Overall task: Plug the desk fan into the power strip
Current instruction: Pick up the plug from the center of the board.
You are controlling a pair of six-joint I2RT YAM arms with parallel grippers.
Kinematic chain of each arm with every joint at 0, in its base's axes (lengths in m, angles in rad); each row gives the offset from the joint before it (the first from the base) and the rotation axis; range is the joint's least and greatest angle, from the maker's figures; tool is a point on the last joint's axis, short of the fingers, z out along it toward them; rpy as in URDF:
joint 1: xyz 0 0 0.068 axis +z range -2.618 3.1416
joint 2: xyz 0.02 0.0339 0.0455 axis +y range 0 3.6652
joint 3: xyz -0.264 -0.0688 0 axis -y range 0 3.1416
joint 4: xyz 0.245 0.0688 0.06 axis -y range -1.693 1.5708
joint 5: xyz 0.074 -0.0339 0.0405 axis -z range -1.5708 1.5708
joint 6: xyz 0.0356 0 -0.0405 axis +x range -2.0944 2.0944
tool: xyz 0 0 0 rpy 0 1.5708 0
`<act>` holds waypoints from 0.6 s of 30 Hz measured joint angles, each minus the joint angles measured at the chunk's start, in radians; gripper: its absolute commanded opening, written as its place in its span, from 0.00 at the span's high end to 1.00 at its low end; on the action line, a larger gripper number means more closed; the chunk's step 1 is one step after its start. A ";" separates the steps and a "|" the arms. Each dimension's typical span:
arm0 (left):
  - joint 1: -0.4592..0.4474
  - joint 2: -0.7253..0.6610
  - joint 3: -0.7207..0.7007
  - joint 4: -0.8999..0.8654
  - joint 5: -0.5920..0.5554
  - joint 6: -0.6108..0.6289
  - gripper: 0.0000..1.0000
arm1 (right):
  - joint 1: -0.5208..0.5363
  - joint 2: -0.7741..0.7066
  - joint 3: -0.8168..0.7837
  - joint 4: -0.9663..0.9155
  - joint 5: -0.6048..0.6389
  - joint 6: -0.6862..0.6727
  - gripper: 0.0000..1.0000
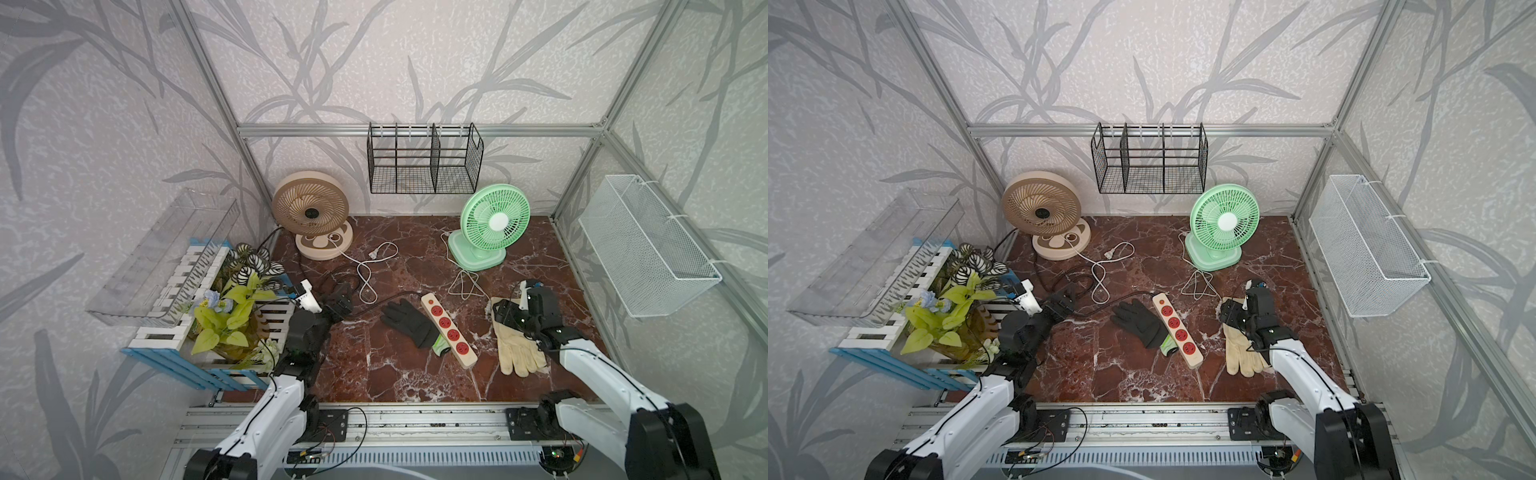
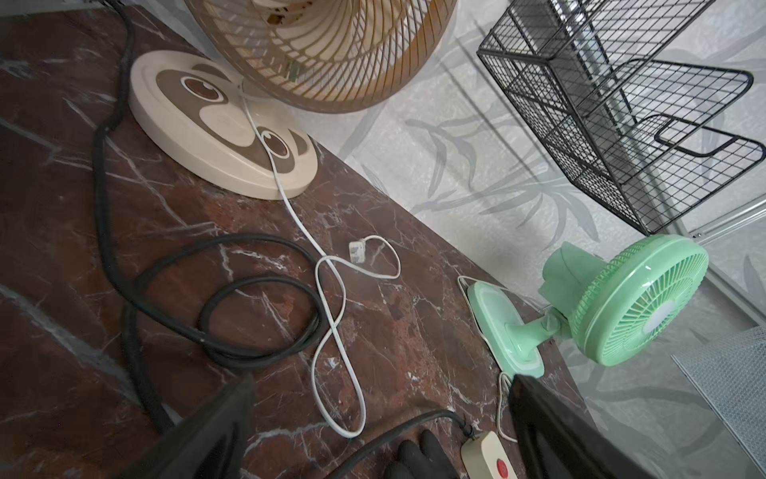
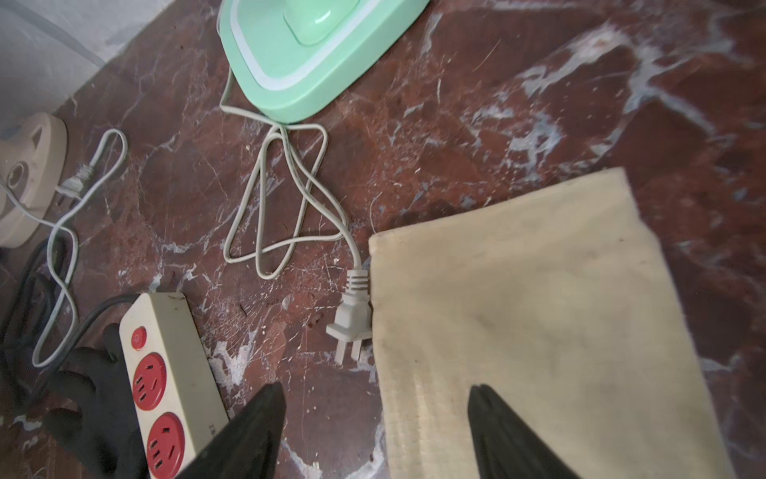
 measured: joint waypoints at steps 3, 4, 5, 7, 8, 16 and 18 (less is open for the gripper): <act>-0.047 0.043 0.025 0.003 -0.002 0.022 0.00 | 0.000 0.089 0.048 -0.002 -0.034 -0.013 0.37; -0.071 0.058 0.036 0.003 -0.007 0.034 0.00 | 0.000 0.114 0.063 -0.003 -0.038 -0.015 0.38; -0.095 0.071 0.047 0.003 -0.017 0.047 0.00 | 0.000 0.136 0.077 -0.008 -0.040 -0.020 0.39; -0.138 0.100 0.070 0.002 -0.031 0.074 0.00 | 0.000 0.172 0.106 -0.021 -0.041 -0.024 0.41; -0.161 0.116 0.083 0.003 -0.039 0.086 0.00 | 0.001 0.186 0.118 -0.026 -0.041 -0.027 0.42; -0.300 0.259 0.193 -0.018 -0.092 0.173 0.00 | 0.001 0.328 0.204 -0.070 -0.042 -0.048 0.51; -0.329 0.290 0.211 -0.024 -0.103 0.188 0.00 | 0.002 0.356 0.219 -0.075 -0.043 -0.051 0.53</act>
